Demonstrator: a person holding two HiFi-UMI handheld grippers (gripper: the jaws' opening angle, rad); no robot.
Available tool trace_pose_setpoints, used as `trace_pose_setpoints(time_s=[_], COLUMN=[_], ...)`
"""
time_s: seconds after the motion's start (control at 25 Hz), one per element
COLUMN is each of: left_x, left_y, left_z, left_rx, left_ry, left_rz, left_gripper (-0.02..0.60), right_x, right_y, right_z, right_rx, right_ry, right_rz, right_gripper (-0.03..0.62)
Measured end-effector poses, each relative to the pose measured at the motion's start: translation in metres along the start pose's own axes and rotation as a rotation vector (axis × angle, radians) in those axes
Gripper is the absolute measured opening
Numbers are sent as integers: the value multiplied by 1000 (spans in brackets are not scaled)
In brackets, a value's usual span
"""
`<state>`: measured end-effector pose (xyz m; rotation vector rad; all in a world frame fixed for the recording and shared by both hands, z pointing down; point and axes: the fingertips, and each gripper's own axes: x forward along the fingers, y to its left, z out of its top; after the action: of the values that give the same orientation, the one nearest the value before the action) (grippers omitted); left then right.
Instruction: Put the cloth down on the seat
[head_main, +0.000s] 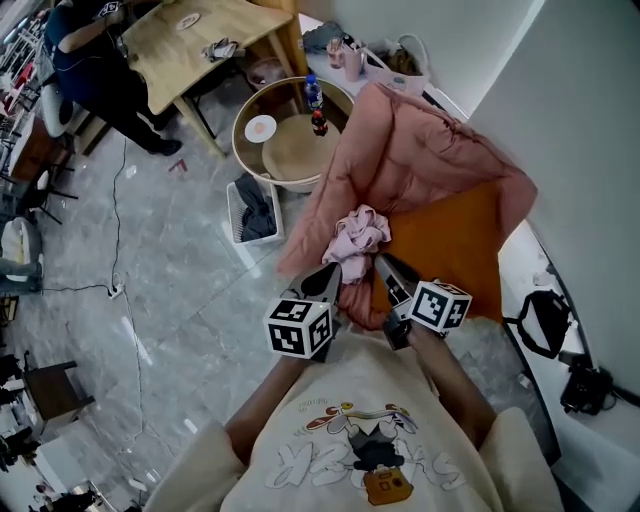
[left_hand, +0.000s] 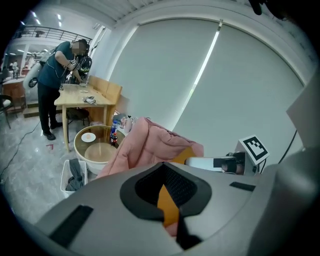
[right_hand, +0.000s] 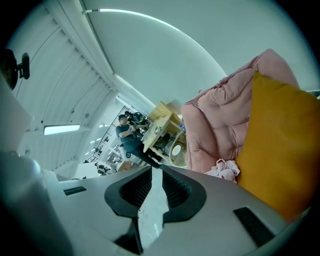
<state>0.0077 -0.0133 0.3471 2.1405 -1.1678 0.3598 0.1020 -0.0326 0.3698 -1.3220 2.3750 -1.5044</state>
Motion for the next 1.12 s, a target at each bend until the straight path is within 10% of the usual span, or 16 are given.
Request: trace_pose_setpoints(time_s=[1.12], left_x=[-40], left_y=[-62], left_z=[36], left_rx=[190], left_ry=[-108], left_rz=[-44], left_gripper=[5], right_x=[-74], right_y=[91], right_z=[28], right_rx=[-363], right_ry=[-152], right_rz=[15], right_gripper=[26])
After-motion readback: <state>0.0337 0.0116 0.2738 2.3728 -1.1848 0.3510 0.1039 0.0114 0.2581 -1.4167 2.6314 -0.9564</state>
